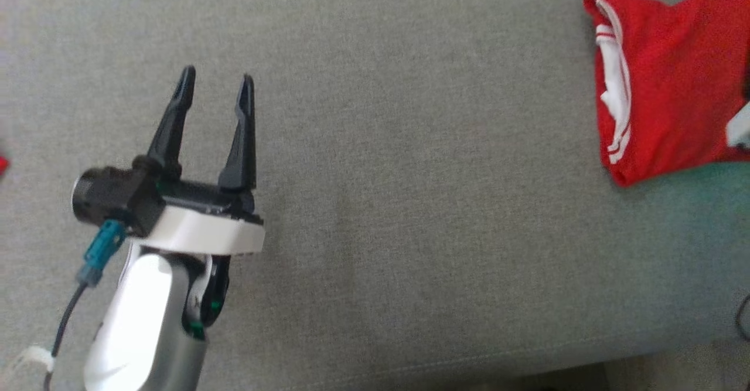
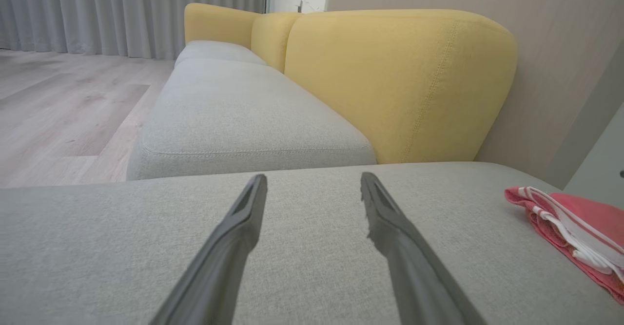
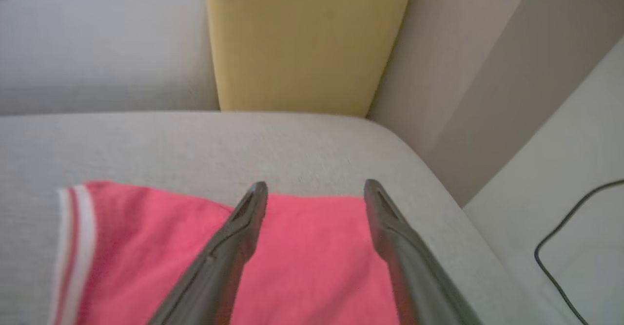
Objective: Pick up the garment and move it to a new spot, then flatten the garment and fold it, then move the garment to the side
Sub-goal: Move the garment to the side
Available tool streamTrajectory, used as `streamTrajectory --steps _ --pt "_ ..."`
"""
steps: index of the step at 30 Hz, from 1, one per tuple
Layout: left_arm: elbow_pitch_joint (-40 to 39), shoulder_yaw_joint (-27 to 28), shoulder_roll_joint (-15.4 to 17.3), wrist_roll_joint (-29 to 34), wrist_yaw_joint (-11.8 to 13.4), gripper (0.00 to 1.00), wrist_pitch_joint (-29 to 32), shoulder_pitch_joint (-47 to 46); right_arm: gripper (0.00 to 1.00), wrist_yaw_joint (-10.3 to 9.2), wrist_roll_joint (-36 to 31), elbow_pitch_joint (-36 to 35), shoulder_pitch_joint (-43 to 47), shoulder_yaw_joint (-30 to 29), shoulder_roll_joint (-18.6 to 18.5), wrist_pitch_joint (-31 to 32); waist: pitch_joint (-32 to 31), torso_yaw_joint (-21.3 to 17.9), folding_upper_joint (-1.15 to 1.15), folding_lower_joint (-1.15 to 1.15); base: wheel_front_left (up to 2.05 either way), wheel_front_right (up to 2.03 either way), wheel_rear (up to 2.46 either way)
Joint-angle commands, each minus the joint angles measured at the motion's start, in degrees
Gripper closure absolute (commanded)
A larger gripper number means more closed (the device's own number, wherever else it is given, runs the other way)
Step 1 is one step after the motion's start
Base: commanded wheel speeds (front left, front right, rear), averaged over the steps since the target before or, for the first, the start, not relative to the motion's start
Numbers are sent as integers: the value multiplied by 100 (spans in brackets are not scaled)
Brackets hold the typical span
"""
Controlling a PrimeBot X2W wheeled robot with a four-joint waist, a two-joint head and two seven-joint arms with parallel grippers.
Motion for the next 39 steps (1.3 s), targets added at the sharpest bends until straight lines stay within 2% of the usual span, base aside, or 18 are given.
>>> streamTrajectory --steps 1,8,16,22,29,39 --pt "-128 254 46 52 -23 0 -33 88 0 37 -22 -377 235 91 11 -140 -239 -8 0 0 0 0 0" --pt "-2 436 56 -22 88 0 -33 541 0 37 226 -1896 1311 680 850 -405 -858 98 0 0 0 0 0" --pt "1 765 174 -177 294 0 -29 1077 0 37 247 -2877 2327 1228 1388 -508 -1372 461 0 0 0 0 0" --pt "-67 798 319 -167 346 0 69 1445 0 37 118 -3128 2847 1354 1517 -562 -1640 627 0 0 0 0 0" --pt "-193 748 402 -164 391 0 191 1887 0 37 185 -3283 3375 1437 1538 -496 -1963 648 0 0 0 0 0" --pt "-330 678 407 -196 509 0 345 2383 0 37 335 -3546 4022 1212 1540 -316 -2353 685 0 0 0 0 0"
